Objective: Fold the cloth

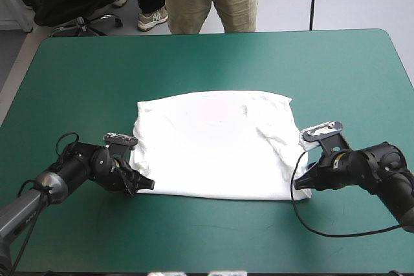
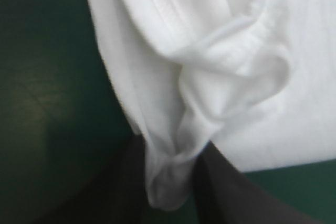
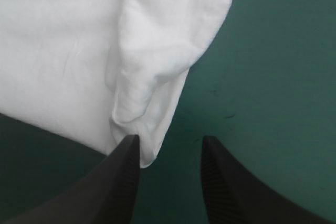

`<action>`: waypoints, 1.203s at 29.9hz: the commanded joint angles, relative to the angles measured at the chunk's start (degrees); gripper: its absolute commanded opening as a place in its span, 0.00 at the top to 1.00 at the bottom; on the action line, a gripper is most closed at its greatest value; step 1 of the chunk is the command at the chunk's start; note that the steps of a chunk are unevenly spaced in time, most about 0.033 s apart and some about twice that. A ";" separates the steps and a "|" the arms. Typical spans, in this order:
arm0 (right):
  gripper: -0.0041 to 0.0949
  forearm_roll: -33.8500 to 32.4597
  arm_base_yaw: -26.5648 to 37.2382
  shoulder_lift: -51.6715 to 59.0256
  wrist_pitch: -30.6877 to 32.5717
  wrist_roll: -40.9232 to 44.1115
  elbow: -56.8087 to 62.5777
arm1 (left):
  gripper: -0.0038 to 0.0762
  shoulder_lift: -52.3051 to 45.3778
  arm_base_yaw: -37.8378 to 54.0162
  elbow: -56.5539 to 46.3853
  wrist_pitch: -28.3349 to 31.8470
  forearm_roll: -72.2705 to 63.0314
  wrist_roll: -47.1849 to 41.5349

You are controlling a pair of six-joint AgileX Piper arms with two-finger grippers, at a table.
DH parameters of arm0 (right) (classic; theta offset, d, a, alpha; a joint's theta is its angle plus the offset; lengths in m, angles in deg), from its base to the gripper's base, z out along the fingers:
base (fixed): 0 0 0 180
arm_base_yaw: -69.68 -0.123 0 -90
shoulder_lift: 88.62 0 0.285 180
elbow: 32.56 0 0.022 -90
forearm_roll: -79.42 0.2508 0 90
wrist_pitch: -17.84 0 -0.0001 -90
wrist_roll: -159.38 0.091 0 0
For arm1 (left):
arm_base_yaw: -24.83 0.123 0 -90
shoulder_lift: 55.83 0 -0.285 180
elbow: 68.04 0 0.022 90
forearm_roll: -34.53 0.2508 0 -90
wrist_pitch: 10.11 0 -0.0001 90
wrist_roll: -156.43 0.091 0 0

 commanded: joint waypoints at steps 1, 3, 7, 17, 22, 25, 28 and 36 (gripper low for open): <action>0.58 2.33 0.31 1.21 -2.08 -0.42 -0.07 | 0.95 -0.22 -0.22 0.62 -0.89 -0.68 0.72; 0.57 2.71 0.31 1.10 -1.35 -0.42 0.03 | 0.97 -0.22 -0.22 0.62 -0.89 -0.68 0.90; 0.51 2.71 0.31 1.10 -0.04 -0.42 0.03 | 0.97 -0.22 -0.22 0.62 -0.89 -0.79 1.02; 0.48 3.03 0.31 -3.22 -1.77 -0.42 2.18 | 0.97 -0.22 -0.22 0.46 -0.31 -0.68 1.10; 0.49 4.14 0.31 -6.85 -5.40 -0.42 5.52 | 0.97 -0.22 -0.22 0.46 -0.31 -0.61 1.10; 0.55 4.14 0.31 -8.39 -6.65 -0.70 6.04 | 0.97 -0.22 -0.22 0.46 -0.31 -0.56 1.10; 0.74 4.14 0.31 -9.02 -6.42 -1.90 6.04 | 0.97 -0.22 -0.22 0.46 -0.31 -0.56 1.10; 0.98 4.01 0.31 -9.04 -5.08 -4.52 6.04 | 0.97 -0.22 -0.22 0.46 1.91 -0.56 1.10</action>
